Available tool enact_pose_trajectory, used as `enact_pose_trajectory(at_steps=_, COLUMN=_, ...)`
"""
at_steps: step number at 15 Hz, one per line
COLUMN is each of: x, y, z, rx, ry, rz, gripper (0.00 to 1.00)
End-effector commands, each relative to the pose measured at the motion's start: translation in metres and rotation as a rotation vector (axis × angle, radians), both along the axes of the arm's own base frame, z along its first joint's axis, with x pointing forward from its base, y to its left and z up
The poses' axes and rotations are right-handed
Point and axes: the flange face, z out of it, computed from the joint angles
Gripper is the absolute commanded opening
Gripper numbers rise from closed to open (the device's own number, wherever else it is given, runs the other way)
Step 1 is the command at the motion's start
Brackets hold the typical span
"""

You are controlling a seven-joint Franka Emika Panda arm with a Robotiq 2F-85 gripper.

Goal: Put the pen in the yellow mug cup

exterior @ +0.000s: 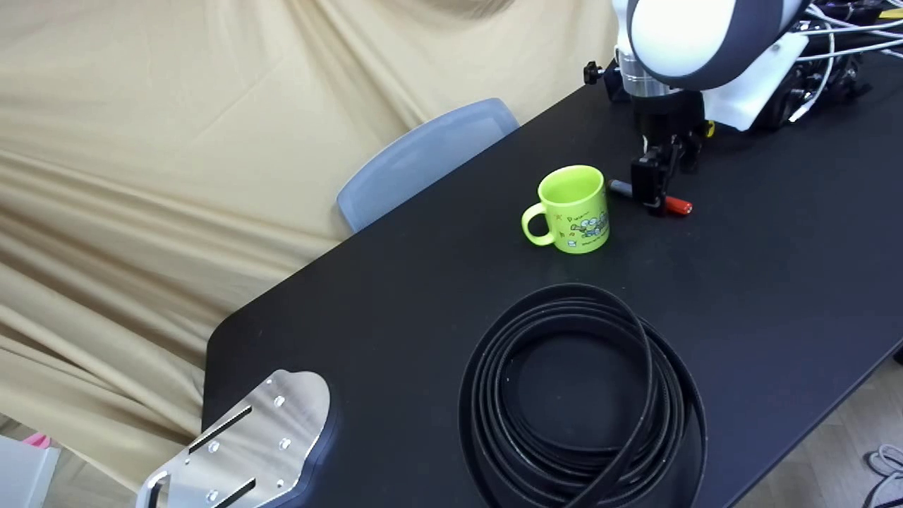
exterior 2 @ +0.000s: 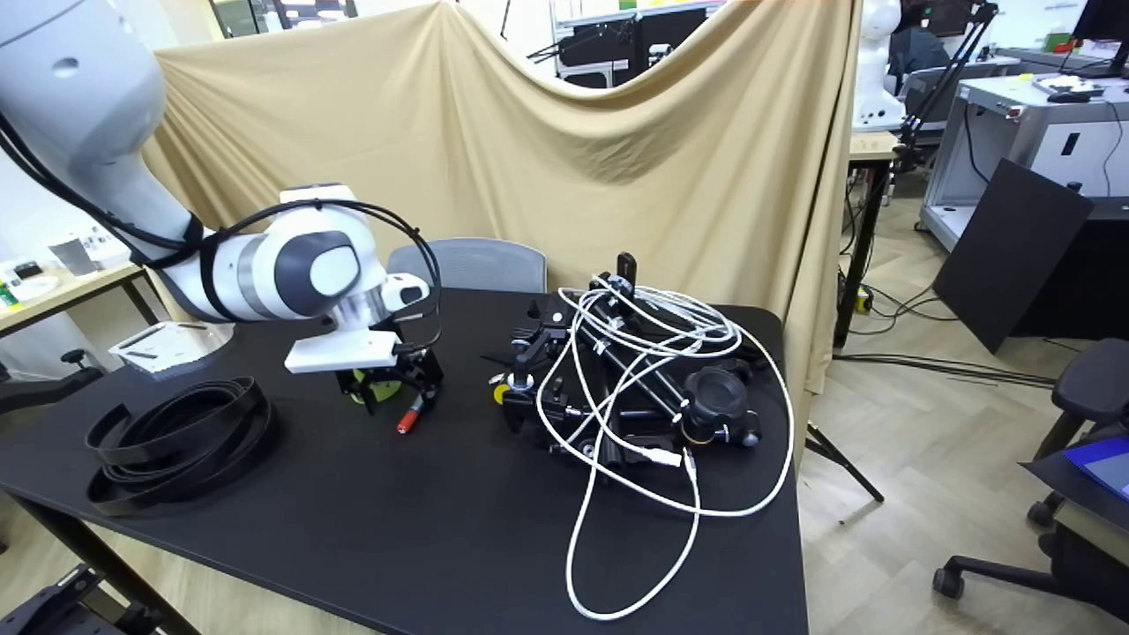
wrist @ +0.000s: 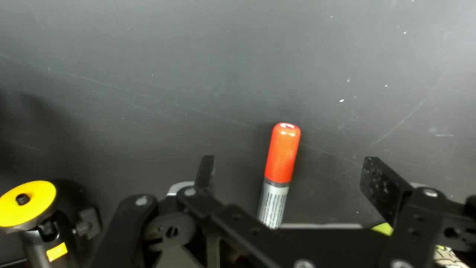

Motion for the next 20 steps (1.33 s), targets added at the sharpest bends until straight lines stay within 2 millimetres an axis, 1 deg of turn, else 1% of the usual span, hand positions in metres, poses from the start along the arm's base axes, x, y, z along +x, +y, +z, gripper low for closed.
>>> enact_pose_trajectory(at_steps=1, x=0.008, y=-0.004, z=-0.007, rx=0.002, ry=0.003, rz=-0.039, gripper=0.76)
enact_pose_trajectory(at_steps=2, x=0.009, y=-0.004, z=-0.008, rx=0.003, ry=0.002, rz=-0.04, gripper=0.75)
enact_pose_trajectory(at_steps=6, x=0.013, y=-0.005, z=-0.008, rx=0.008, ry=-0.003, rz=-0.048, gripper=0.45)
enact_pose_trajectory(at_steps=8, x=0.014, y=-0.005, z=-0.008, rx=0.01, ry=-0.005, rz=-0.052, gripper=0.33)
enact_pose_trajectory(at_steps=12, x=0.015, y=-0.007, z=-0.009, rx=0.009, ry=-0.004, rz=-0.055, gripper=0.05)
enact_pose_trajectory(at_steps=13, x=0.016, y=-0.007, z=-0.009, rx=0.009, ry=-0.003, rz=-0.056, gripper=0.01)
enact_pose_trajectory(at_steps=14, x=0.016, y=-0.008, z=-0.008, rx=0.009, ry=-0.005, rz=-0.057, gripper=0.04)
enact_pose_trajectory(at_steps=17, x=0.015, y=-0.011, z=-0.003, rx=0.006, ry=-0.011, rz=-0.059, gripper=0.05)
enact_pose_trajectory(at_steps=19, x=0.014, y=-0.011, z=0.007, rx=0.002, ry=-0.026, rz=-0.056, gripper=0.05)
enact_pose_trajectory(at_steps=20, x=0.013, y=-0.011, z=0.015, rx=-0.003, ry=-0.036, rz=-0.052, gripper=0.05)
